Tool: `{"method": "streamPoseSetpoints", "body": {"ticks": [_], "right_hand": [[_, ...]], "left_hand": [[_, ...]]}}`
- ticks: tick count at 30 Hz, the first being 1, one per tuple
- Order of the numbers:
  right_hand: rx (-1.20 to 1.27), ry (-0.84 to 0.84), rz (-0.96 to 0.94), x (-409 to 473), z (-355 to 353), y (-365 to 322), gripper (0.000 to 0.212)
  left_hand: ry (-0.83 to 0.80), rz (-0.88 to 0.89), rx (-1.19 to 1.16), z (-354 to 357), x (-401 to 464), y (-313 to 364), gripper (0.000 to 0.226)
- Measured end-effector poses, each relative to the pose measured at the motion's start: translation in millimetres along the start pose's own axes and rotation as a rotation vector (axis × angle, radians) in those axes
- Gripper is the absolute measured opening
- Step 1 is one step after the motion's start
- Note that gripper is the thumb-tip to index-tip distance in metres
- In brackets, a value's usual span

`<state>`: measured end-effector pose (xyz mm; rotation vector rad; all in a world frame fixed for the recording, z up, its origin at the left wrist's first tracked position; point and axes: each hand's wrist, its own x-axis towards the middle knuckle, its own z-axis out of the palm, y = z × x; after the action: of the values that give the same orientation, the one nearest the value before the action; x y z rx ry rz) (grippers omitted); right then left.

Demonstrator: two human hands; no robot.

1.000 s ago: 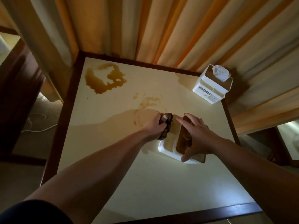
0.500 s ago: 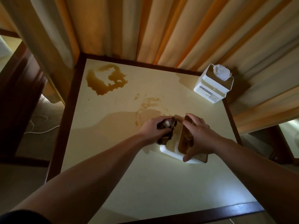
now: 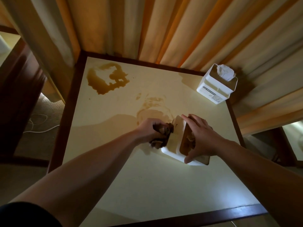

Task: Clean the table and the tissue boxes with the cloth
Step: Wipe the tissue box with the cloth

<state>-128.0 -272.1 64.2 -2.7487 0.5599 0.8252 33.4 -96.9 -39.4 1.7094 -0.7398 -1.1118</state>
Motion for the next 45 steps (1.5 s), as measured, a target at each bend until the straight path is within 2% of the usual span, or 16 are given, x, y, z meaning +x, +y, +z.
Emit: {"method": "streamPoseSetpoints", "body": {"ticks": [5, 11, 17, 23, 27, 30, 35, 41, 45], "right_hand": [[0.003, -0.005, 0.006, -0.8, -0.6, -2.0, 0.158], [-0.053, 0.013, -0.028, -0.3, 0.5, 0.4, 0.158], [-0.048, 0.031, -0.042, 0.2, 1.4, 1.0, 0.157], [-0.031, 0.003, -0.021, 0.7, -2.3, -1.8, 0.159], [-0.033, 0.005, -0.008, -3.1, -4.1, -5.3, 0.159], [-0.038, 0.023, -0.014, -7.4, -2.8, -3.4, 0.160], [-0.054, 0.051, -0.039, -10.5, -2.8, -1.7, 0.160], [-0.067, 0.079, -0.139, -17.8, -5.6, -2.8, 0.158], [-0.094, 0.049, -0.197, -16.4, -9.8, -6.3, 0.164]], "left_hand": [[-0.037, 0.005, -0.016, -5.2, -10.0, -0.8, 0.025], [0.115, 0.048, 0.055, -0.3, 28.0, 18.7, 0.032], [0.123, -0.033, 0.009, 4.7, 47.4, 17.0, 0.031], [0.070, -0.012, 0.080, 11.6, 5.5, 8.6, 0.014], [-0.026, -0.045, 0.043, 5.7, -34.0, 13.2, 0.015], [0.009, -0.018, 0.071, 5.9, -57.7, 23.5, 0.015], [0.223, 0.023, 0.427, 4.3, -85.5, 15.4, 0.031], [0.120, -0.024, 0.800, 6.0, -123.2, -20.3, 0.041], [0.136, -0.058, 0.873, 12.7, -135.2, -36.0, 0.054]]}}
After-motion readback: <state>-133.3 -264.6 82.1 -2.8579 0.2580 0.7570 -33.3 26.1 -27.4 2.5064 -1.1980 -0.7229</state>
